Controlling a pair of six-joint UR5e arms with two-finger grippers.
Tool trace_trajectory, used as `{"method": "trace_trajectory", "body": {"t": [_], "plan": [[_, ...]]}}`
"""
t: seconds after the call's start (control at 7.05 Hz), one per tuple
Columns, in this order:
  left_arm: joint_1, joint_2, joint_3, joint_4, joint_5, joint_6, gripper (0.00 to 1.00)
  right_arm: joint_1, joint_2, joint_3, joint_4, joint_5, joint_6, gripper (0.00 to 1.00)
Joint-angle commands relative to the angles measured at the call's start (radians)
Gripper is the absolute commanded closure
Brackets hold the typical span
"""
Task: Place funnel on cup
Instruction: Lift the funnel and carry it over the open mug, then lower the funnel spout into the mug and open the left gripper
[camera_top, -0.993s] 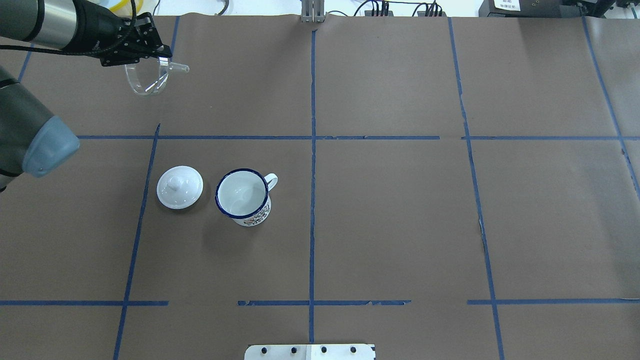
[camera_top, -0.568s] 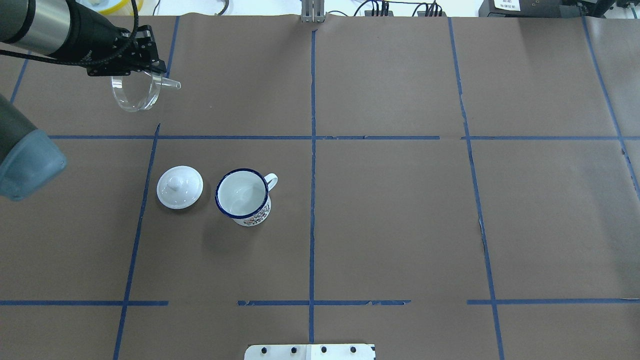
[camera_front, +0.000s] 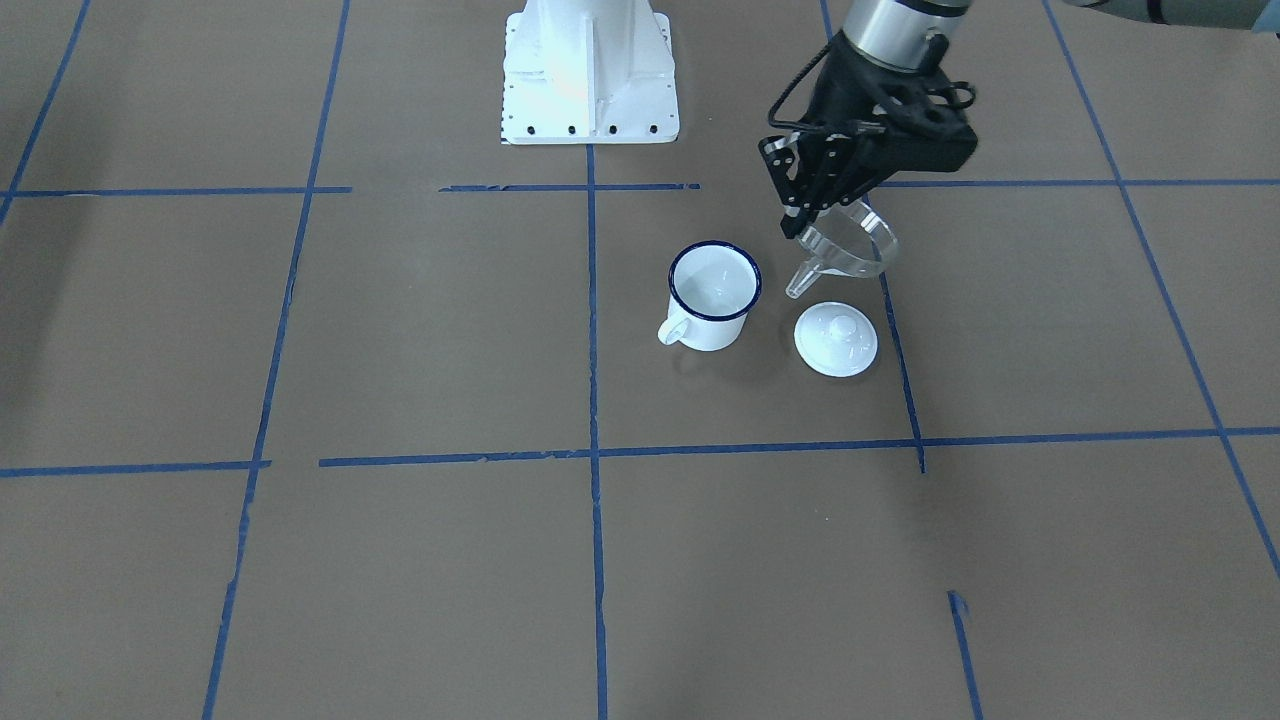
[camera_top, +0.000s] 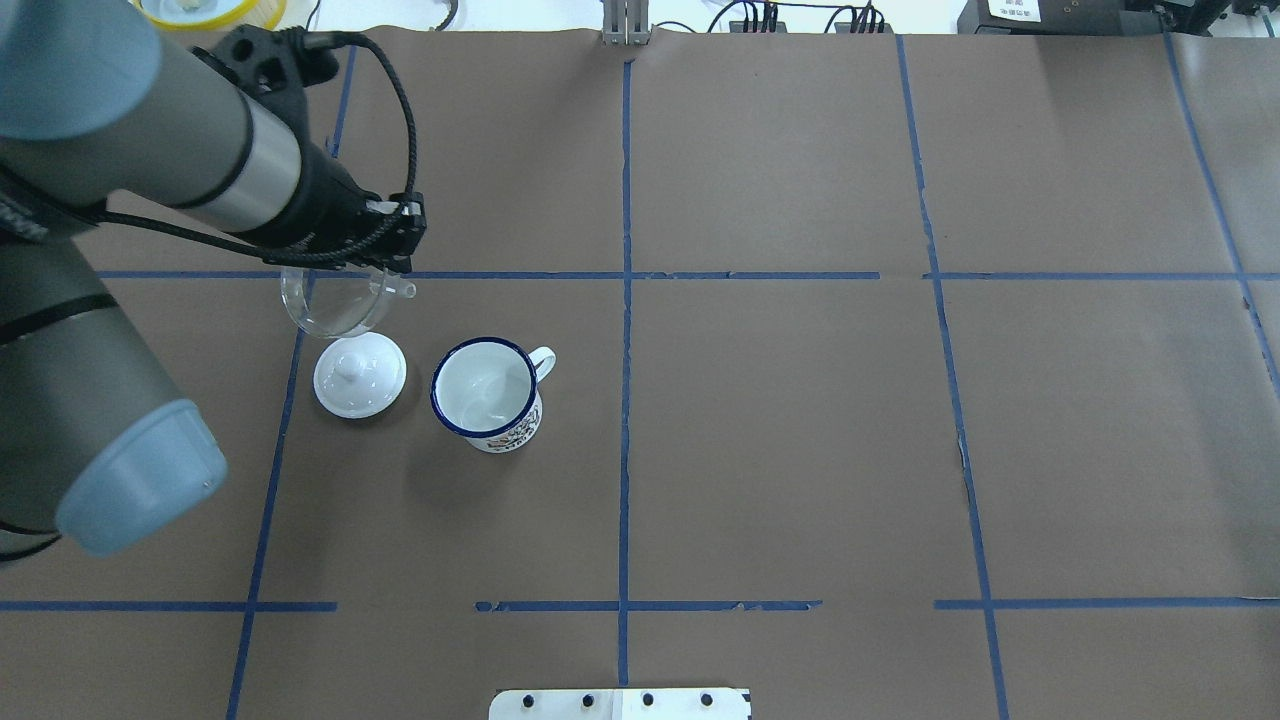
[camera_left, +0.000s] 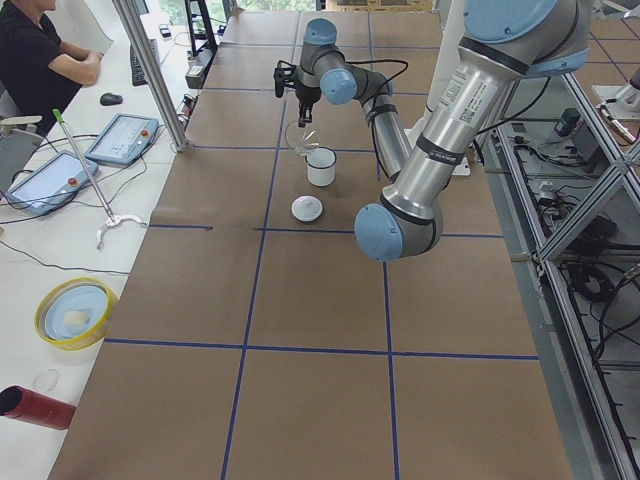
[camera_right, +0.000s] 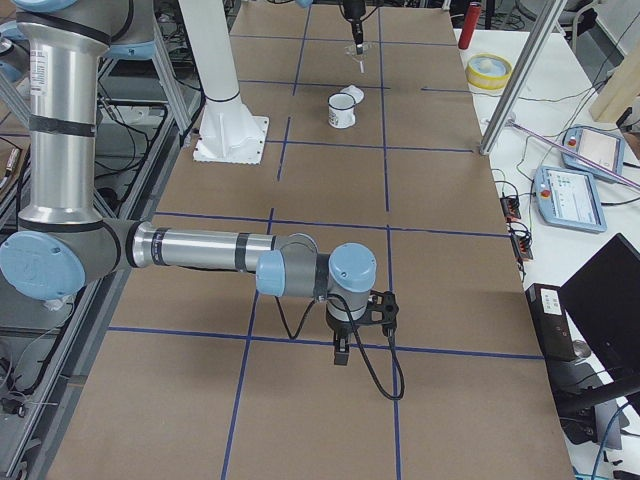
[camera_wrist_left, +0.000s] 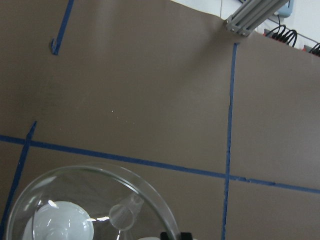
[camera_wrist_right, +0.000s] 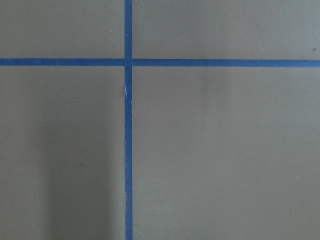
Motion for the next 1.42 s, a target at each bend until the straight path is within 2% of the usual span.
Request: {"method": "trace_trajectory", "body": {"t": [0.0,0.14,0.43,0.85,0.99,1.28], "plan": [[0.085,-0.091,0.007,0.155,0.071,0.005,1.0,0.0,0.001,0.0,0.0,0.0,0.0,0.0],[0.114,-0.112,0.046,0.168,0.141,0.037,1.0,0.0,-0.001,0.0,0.0,0.0,0.0,0.0],[0.191,-0.207,0.143,0.269,0.209,0.1,1.0,0.0,-0.001,0.0,0.0,0.0,0.0,0.0],[0.208,-0.22,0.197,0.254,0.223,0.103,1.0,0.0,0.001,0.0,0.0,0.0,0.0,0.0],[0.209,-0.218,0.236,0.211,0.223,0.103,1.0,0.0,0.001,0.0,0.0,0.0,0.0,0.0],[0.244,-0.215,0.246,0.197,0.228,0.103,1.0,0.0,-0.001,0.0,0.0,0.0,0.0,0.0]]}}
